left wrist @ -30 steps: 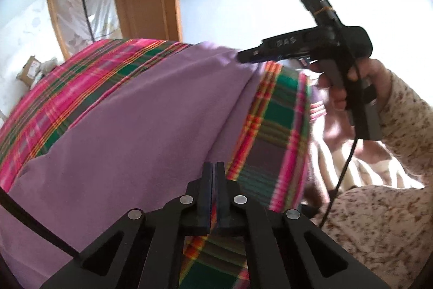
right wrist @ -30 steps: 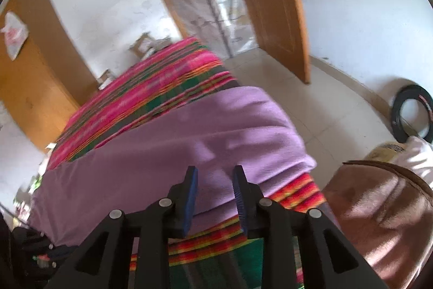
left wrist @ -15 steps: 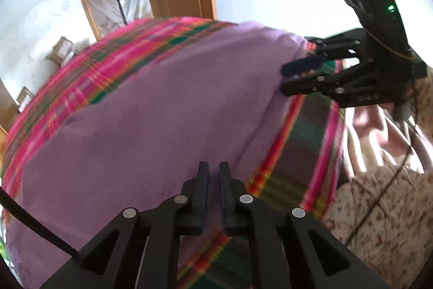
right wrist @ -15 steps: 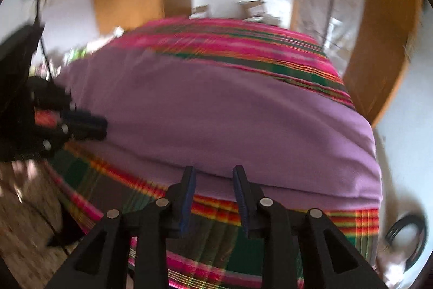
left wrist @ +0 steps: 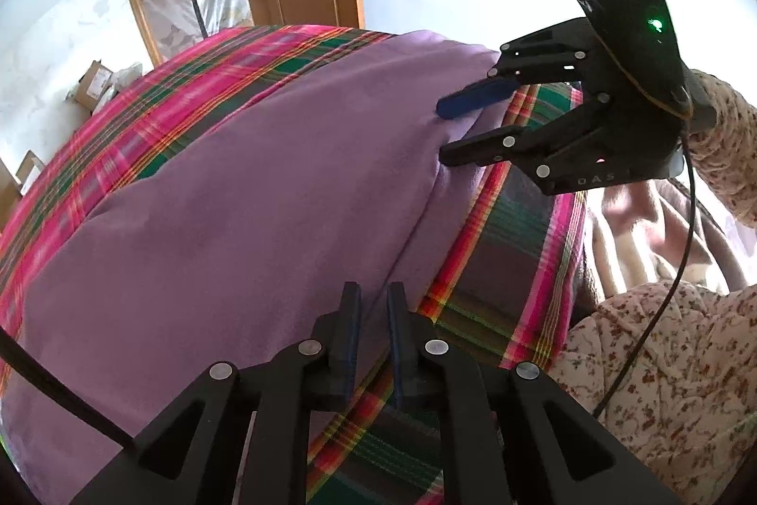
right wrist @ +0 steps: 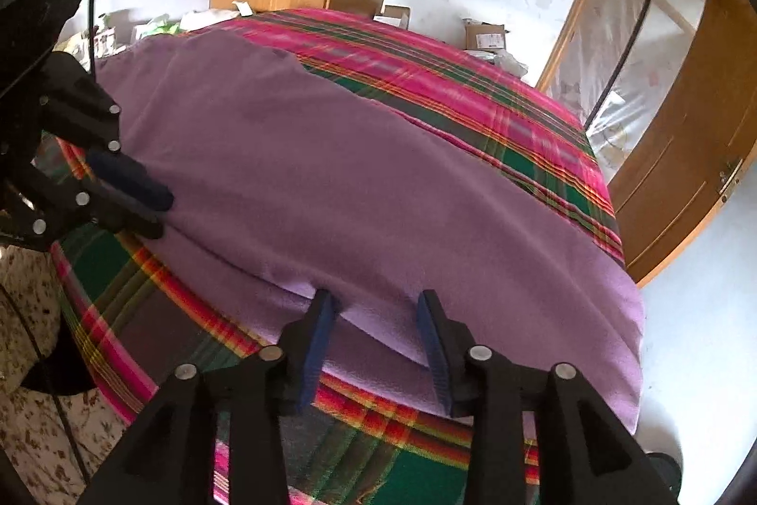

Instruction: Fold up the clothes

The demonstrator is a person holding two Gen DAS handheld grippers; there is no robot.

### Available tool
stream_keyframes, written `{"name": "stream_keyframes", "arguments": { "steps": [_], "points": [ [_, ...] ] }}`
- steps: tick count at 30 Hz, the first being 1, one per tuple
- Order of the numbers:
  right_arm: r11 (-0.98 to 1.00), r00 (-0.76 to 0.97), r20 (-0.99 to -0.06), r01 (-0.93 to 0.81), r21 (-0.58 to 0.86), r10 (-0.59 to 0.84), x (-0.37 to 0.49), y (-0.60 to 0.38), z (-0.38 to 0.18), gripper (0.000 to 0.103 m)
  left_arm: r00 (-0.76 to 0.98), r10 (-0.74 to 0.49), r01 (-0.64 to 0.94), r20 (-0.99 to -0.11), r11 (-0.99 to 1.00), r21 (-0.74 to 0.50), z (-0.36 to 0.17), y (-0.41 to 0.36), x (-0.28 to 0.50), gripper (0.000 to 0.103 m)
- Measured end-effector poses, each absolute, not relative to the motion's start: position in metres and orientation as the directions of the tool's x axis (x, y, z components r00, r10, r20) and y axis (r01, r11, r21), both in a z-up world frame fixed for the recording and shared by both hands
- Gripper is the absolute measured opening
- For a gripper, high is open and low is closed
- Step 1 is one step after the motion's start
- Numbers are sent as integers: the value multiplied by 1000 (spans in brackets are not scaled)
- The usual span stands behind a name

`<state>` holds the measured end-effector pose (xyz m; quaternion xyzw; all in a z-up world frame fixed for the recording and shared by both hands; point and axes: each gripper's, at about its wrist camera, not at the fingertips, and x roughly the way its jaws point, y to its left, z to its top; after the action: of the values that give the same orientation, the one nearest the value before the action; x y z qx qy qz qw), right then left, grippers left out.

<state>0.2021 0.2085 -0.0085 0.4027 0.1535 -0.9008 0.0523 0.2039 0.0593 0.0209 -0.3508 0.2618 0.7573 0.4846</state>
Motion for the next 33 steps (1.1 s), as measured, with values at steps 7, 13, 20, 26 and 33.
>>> {"name": "stream_keyframes", "arguments": {
  "steps": [7, 13, 20, 26, 33],
  "points": [
    [-948, -654, -755, 261, -183, -34, 201, 207, -5, 3, -293, 546, -920, -785, -385, 76, 24, 66, 208, 12],
    [-970, -666, -738, 233, -65, -110, 205, 221, 10, 2, -345, 537, -908, -770, -400, 127, 28, 73, 209, 12],
    [-978, -692, -706, 210, 7, -154, 210, 229, 24, 2, -376, 537, -893, -756, -427, 141, 31, 78, 210, 12],
    [-978, -700, -694, 205, 35, -171, 213, 232, 24, 2, -376, 547, -875, -748, -474, 93, 31, 79, 203, 19],
    [-978, -707, -682, 199, 63, -188, 215, 235, 22, 3, -425, 492, -860, -760, -481, 170, 20, 86, 211, 24]
  ]
}}
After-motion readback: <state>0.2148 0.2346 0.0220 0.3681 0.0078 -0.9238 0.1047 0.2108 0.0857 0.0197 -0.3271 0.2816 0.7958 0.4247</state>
